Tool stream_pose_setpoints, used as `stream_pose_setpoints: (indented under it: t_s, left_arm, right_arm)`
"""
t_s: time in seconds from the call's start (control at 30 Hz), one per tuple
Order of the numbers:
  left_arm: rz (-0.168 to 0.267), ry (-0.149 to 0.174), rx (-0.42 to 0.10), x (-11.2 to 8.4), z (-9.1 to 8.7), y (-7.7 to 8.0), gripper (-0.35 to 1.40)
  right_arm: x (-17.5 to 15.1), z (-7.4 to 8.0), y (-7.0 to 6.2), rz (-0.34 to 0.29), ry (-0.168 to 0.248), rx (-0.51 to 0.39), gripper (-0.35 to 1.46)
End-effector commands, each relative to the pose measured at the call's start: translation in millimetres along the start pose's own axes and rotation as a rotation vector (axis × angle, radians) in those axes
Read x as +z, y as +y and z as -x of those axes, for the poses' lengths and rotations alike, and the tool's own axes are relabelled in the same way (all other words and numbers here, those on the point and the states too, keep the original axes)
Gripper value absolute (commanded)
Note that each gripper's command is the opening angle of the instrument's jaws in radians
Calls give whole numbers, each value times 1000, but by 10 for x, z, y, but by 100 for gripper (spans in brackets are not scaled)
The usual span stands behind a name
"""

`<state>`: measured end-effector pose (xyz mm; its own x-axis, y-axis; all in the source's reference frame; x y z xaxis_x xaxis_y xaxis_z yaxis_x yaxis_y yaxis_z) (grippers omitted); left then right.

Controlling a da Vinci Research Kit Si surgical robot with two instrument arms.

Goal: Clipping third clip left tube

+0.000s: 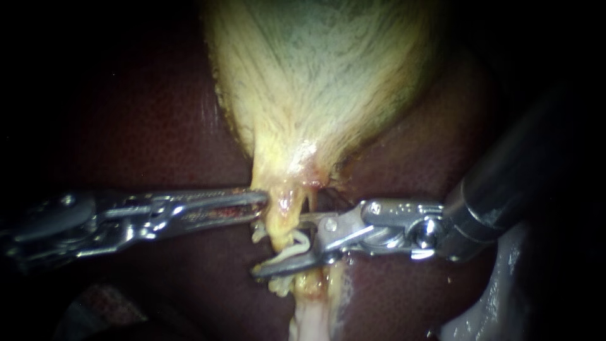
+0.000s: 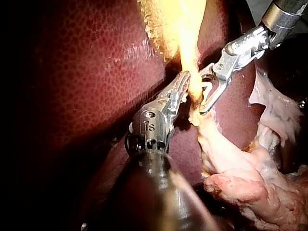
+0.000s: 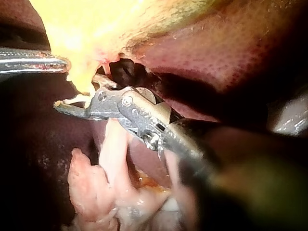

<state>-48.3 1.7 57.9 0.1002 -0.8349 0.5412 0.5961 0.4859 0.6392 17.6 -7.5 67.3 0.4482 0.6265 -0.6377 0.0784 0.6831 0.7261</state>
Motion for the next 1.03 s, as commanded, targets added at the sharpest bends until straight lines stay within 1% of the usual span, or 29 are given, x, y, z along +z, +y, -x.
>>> stream_pose_setpoints:
  t_s: [0.03,0.1,0.13,0.2,0.27,0.33,0.37,0.47,1.03]
  left_arm:
    - [0,0,0,0,0,0,-35]
    - [0,0,0,0,0,0,-35]
    - [0,0,0,1,0,0,-35]
    - [0,0,0,1,0,0,-35]
    - [0,0,0,1,0,0,-35]
    - [0,0,0,1,0,0,-35]
    - [0,0,0,1,0,0,-35]
    - [0,0,0,1,0,0,-35]
    - [0,0,0,1,0,0,-35]
  right_arm:
    - [1,2,0,0,0,-1,39]
    - [-1,3,1,-1,-1,-2,32]
    - [-2,4,1,-1,-1,-2,26]
    - [-6,7,2,-3,-2,-3,7]
    - [-9,9,4,-5,-2,-4,-16]
    - [-12,11,6,-5,-2,-4,-31]
    - [-13,11,7,-6,-2,-4,-35]
    - [-14,10,9,-6,-2,-4,-35]
    - [-13,11,9,-7,-3,-4,-35]
